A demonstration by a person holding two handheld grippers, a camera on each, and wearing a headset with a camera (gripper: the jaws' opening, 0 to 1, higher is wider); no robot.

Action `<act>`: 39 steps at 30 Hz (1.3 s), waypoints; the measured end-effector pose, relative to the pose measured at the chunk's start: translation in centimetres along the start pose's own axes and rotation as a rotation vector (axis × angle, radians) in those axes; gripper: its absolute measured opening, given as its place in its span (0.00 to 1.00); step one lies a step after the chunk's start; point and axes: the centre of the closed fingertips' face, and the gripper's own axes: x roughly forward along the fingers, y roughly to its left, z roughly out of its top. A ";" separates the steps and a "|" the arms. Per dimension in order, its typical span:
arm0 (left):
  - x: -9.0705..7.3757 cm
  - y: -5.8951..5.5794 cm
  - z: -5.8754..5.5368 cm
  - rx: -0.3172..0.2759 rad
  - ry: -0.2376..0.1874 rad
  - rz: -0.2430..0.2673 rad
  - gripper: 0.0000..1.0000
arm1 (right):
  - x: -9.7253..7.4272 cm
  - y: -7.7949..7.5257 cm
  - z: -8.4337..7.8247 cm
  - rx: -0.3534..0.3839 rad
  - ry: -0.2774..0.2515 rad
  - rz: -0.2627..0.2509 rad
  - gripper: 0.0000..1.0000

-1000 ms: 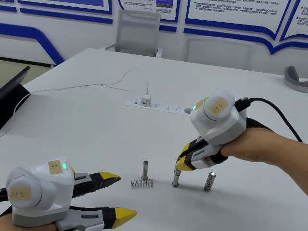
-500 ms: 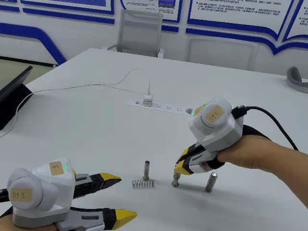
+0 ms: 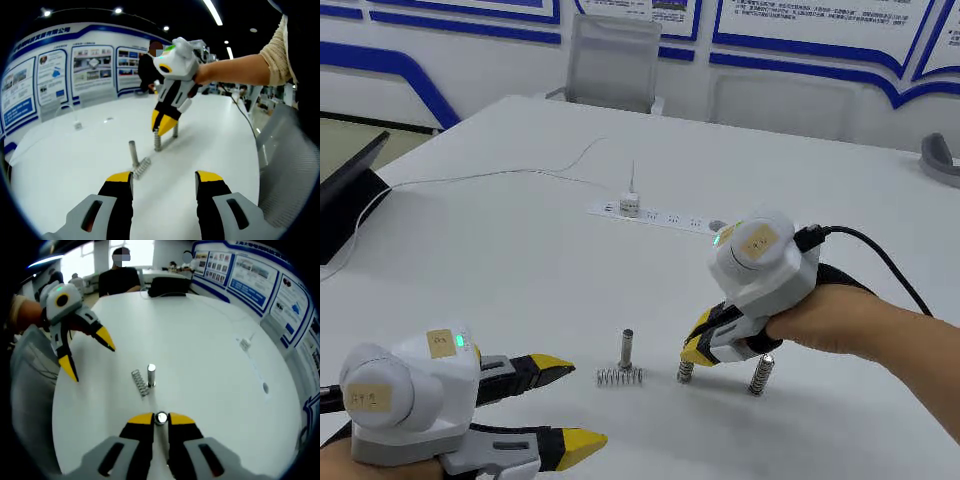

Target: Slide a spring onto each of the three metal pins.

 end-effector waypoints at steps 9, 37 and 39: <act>0.0 0.0 -0.1 -0.002 0.000 0.001 0.50 | 0.6 -0.1 -0.6 0.012 0.013 0.005 0.12; 0.1 0.0 0.1 0.003 -0.003 -0.004 0.50 | 0.1 0.2 0.0 -0.057 0.003 -0.012 0.22; 0.1 0.0 0.1 0.003 -0.004 -0.003 0.51 | 0.0 0.3 0.3 -0.068 -0.003 -0.013 0.22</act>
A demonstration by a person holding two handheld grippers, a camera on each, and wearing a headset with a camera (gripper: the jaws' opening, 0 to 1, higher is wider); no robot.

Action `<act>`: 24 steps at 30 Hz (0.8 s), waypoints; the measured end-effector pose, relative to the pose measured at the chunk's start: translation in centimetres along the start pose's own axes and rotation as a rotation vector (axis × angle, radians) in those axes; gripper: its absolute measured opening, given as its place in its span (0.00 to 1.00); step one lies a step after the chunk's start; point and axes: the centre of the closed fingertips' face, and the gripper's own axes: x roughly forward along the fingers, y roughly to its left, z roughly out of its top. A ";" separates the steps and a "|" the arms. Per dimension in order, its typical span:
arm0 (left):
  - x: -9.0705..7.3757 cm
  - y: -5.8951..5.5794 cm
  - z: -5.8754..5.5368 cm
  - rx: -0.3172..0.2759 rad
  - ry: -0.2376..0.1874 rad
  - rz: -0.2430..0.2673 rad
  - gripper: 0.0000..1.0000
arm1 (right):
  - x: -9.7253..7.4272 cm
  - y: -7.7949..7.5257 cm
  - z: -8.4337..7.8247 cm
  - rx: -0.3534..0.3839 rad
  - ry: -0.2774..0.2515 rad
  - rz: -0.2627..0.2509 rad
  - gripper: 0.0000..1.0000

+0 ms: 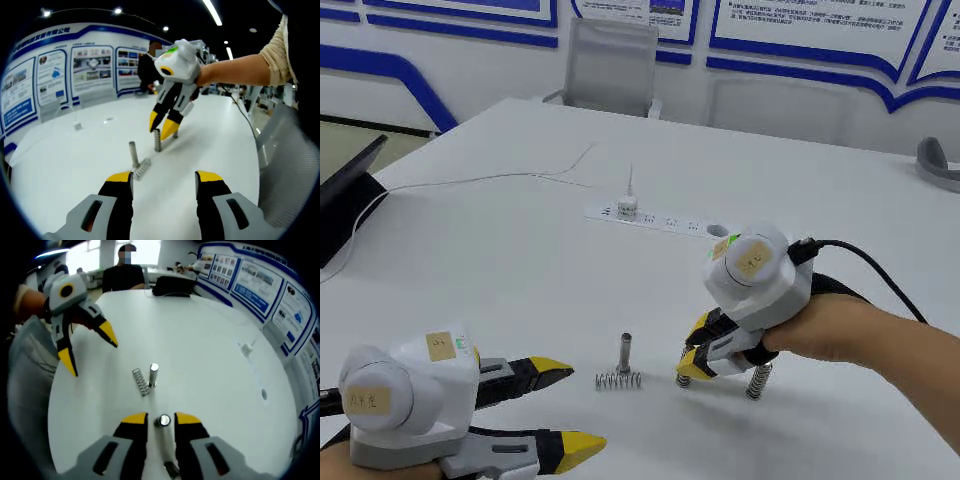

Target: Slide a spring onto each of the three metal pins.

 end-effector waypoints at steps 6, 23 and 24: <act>-0.1 0.0 0.1 0.002 0.002 0.001 0.51 | 0.0 0.7 1.3 -0.029 -0.021 0.018 0.22; -0.5 0.1 0.1 0.001 0.002 0.012 0.50 | 2.4 2.9 2.7 -0.089 -0.012 0.081 0.21; -0.4 0.2 0.1 0.001 0.002 0.013 0.50 | 2.6 3.0 2.7 -0.090 -0.009 0.084 0.21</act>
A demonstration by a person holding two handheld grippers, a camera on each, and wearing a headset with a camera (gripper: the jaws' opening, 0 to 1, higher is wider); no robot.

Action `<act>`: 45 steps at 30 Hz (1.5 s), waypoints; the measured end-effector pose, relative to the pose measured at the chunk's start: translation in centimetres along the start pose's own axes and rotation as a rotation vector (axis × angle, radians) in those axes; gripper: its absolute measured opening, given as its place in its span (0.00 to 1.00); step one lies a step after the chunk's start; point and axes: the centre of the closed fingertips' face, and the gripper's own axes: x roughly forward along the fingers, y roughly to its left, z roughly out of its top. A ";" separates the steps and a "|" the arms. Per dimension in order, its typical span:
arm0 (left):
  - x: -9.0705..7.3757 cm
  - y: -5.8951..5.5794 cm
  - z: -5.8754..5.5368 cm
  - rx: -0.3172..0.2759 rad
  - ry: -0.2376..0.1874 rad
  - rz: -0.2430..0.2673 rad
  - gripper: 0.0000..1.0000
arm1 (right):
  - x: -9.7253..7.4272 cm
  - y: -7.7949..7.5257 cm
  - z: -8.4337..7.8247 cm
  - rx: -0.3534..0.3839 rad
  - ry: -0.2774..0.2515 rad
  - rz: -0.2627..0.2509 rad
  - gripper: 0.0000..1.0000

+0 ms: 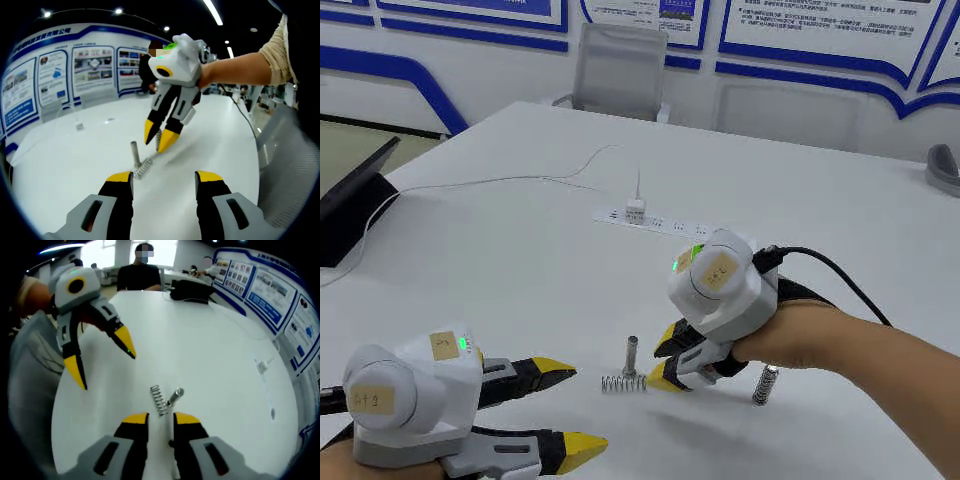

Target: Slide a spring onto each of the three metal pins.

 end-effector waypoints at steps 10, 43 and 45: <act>0.2 0.0 -0.2 -0.003 0.006 -0.003 0.50 | 1.6 -0.2 -0.3 -0.002 0.018 0.015 0.18; 0.1 0.4 -0.8 -0.013 0.019 0.003 0.48 | 3.4 1.3 -1.5 -0.040 0.085 0.073 0.12; 0.0 0.3 -0.8 -0.013 0.019 0.004 0.48 | 3.4 1.5 -1.5 -0.041 0.089 0.077 0.12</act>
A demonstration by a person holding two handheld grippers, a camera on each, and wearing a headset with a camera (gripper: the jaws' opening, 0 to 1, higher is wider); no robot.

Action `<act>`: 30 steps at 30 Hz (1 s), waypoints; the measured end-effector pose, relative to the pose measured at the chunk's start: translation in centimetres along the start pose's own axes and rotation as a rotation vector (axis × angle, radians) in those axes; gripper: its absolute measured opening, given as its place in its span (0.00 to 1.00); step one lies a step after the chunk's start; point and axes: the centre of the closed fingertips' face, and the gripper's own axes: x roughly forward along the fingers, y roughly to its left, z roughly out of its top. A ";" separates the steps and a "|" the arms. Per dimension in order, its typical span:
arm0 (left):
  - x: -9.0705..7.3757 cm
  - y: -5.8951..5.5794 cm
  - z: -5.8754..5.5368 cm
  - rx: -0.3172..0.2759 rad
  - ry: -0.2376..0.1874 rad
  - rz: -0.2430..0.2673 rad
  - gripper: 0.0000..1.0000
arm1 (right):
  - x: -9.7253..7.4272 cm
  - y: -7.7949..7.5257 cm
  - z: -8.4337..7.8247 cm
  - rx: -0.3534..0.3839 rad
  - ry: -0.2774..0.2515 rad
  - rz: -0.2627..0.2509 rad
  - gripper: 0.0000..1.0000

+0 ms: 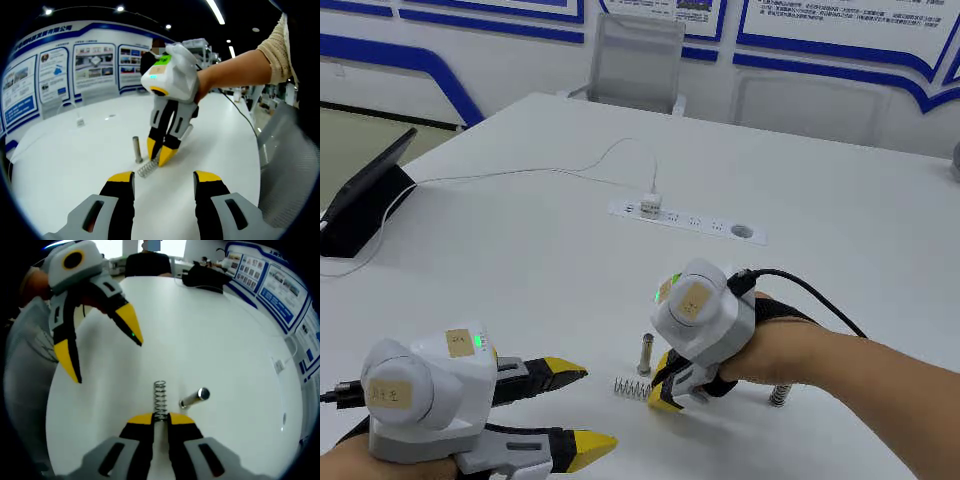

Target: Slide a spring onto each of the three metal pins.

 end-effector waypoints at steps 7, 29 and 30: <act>-0.2 0.0 0.0 0.007 0.005 0.003 0.48 | -0.9 0.4 0.7 -0.011 -0.015 -0.006 0.12; 0.1 -0.9 1.1 0.058 0.003 -0.026 0.38 | -5.0 4.4 2.8 -0.171 -0.043 0.015 0.12; 0.1 -0.9 1.2 0.060 0.003 -0.028 0.38 | -5.0 4.5 2.9 -0.175 -0.044 0.017 0.12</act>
